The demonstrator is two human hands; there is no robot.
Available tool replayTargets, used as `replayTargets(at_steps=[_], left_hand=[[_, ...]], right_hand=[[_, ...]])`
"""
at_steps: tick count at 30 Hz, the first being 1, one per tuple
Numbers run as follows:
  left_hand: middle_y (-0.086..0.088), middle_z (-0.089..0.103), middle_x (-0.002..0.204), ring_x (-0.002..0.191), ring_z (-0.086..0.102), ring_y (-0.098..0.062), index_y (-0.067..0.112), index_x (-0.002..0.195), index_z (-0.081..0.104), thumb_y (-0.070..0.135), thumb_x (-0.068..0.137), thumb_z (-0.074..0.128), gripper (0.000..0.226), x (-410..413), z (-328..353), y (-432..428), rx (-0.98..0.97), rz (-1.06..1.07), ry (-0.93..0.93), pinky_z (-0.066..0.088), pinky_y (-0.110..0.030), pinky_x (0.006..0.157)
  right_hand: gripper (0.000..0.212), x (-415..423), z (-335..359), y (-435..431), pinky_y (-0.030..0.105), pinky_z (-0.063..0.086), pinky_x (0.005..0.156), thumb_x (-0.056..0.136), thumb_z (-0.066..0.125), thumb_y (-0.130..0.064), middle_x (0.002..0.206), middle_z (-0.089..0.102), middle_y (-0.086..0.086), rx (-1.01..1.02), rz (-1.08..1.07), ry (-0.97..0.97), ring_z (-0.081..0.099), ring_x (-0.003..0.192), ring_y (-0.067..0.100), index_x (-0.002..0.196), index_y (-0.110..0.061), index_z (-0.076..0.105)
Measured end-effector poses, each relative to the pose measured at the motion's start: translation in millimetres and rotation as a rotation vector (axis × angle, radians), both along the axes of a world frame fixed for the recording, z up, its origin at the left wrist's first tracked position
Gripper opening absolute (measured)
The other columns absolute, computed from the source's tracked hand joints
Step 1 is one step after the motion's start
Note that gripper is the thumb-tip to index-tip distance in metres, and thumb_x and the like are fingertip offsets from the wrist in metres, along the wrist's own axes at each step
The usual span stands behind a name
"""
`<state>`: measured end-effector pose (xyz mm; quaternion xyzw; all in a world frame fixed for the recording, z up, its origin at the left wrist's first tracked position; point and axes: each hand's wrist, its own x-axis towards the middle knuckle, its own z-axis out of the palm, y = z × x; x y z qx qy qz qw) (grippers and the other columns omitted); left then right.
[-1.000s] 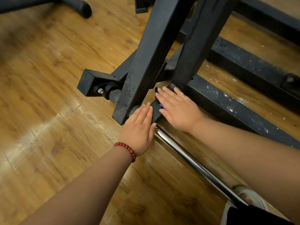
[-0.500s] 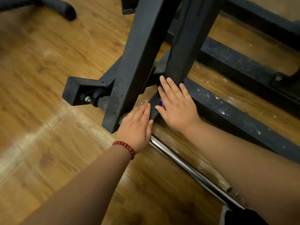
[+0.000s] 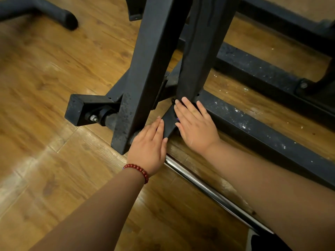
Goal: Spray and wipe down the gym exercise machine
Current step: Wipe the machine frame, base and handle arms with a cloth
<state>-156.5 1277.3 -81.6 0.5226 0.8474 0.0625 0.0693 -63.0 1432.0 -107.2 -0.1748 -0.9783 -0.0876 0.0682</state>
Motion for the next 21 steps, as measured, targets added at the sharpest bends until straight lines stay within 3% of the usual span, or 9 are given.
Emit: replayTargets(at_steps=[9,12,15,21], left_hand=[[-0.018,0.052,0.140,0.122,0.056,-0.031,-0.003,0.138,0.047,0.032,0.099,0.029,0.056,0.4,1.2,0.7,0.001,0.005,0.006,0.039,-0.038,0.105],[-0.017,0.052,0.141,0.122,0.055,-0.030,-0.002,0.139,0.047,0.033,0.099,0.028,0.056,0.1,0.7,0.1,-0.006,0.008,-0.010,0.039,-0.037,0.105],[-0.017,0.050,0.143,0.124,0.054,-0.030,-0.001,0.140,0.045,0.034,0.099,0.027,0.057,0.2,-1.0,0.4,-0.025,0.006,-0.013,0.040,-0.037,0.105],[-0.015,0.033,0.154,0.140,0.036,-0.029,0.002,0.150,0.029,0.044,0.099,0.016,0.067,2.9,4.9,4.8,-0.066,-0.009,-0.041,0.029,-0.039,0.115]], right_hand=[[0.061,3.1,8.6,12.0,0.037,0.006,0.118,0.087,0.045,-0.020,0.154,0.038,0.008,0.035,0.092,-0.088,0.029,0.146,0.021,0.147,-0.006,0.039],[0.052,4.1,12.2,17.8,0.037,0.029,0.114,0.087,0.037,-0.013,0.138,0.057,0.011,-0.057,0.180,0.010,0.050,0.132,0.024,0.133,-0.003,0.057],[0.050,18.5,21.8,23.0,0.037,0.049,0.097,0.084,0.034,-0.013,0.125,0.066,0.012,-0.176,0.255,0.049,0.061,0.119,0.027,0.122,-0.003,0.066],[0.046,42.4,62.2,43.9,0.035,0.039,0.099,0.088,0.038,-0.006,0.131,0.061,0.015,-0.202,0.271,0.191,0.057,0.123,0.029,0.127,-0.001,0.061]])
